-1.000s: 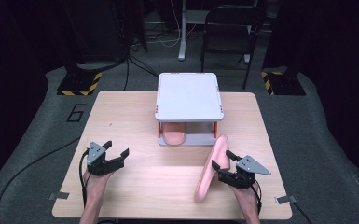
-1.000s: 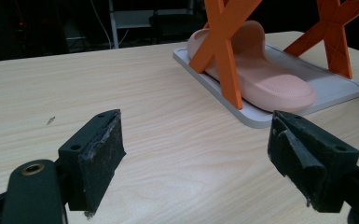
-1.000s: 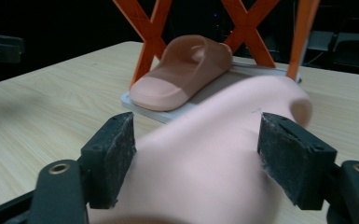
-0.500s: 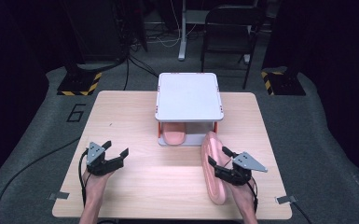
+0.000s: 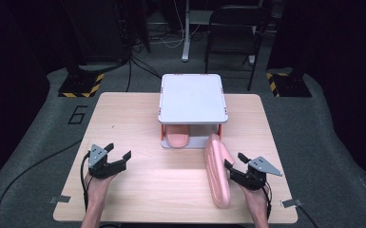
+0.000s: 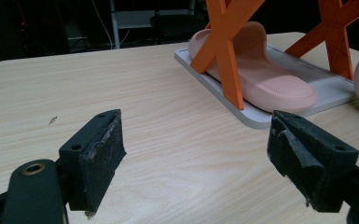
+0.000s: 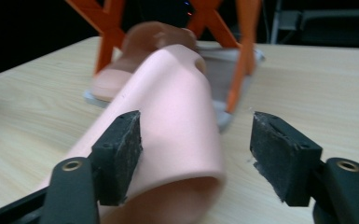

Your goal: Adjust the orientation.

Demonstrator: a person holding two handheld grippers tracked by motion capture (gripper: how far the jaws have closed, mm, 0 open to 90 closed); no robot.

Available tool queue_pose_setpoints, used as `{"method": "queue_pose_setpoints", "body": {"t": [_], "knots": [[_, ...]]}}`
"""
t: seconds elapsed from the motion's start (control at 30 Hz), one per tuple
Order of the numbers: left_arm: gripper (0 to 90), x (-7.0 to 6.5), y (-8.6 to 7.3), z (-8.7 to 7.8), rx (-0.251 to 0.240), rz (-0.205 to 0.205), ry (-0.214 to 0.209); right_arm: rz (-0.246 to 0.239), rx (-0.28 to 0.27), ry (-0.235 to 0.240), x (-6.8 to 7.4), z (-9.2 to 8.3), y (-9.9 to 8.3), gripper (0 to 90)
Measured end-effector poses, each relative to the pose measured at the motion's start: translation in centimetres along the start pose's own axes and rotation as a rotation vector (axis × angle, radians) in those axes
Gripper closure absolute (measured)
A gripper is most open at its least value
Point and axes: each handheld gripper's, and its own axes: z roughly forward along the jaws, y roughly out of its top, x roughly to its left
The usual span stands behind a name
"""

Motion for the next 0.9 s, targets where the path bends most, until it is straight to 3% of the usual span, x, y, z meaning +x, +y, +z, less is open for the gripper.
{"method": "queue_pose_setpoints", "body": {"t": [0.13,0.2,0.27,0.33,0.4,0.57,0.67,0.9], "knots": [[18.6,0.0,0.0,-0.1,-0.003,-0.002,0.001,-0.043,0.015,0.098,2.5,1.0,0.7,31.4],[18.6,0.1,0.0,-0.1,-0.01,-0.004,0.004,-0.101,0.029,0.134,4.2,1.8,0.7,29.8],[18.6,0.2,0.1,-0.3,-0.007,-0.006,0.002,-0.12,0.047,0.174,5.5,2.5,0.6,29.5],[18.6,0.3,0.1,-0.3,-0.017,-0.01,0.009,-0.155,0.064,0.178,6.4,3.1,0.3,29.5],[18.6,0.4,0.1,-0.5,-0.015,-0.013,0.01,-0.139,0.074,0.186,6.8,3.5,0.1,29.5],[18.7,0.6,0.1,-0.5,-0.015,-0.014,0.012,-0.095,0.058,0.178,6.3,3.4,0.1,29.3],[18.7,0.4,0.0,-0.5,-0.015,-0.011,0.01,-0.081,0.031,0.149,5.3,2.6,0.4,27.4],[18.7,0.0,-0.2,-0.5,-0.005,0.0,-0.004,-0.05,0.03,0.111,3.4,0.3,-0.2,25.0]]}}
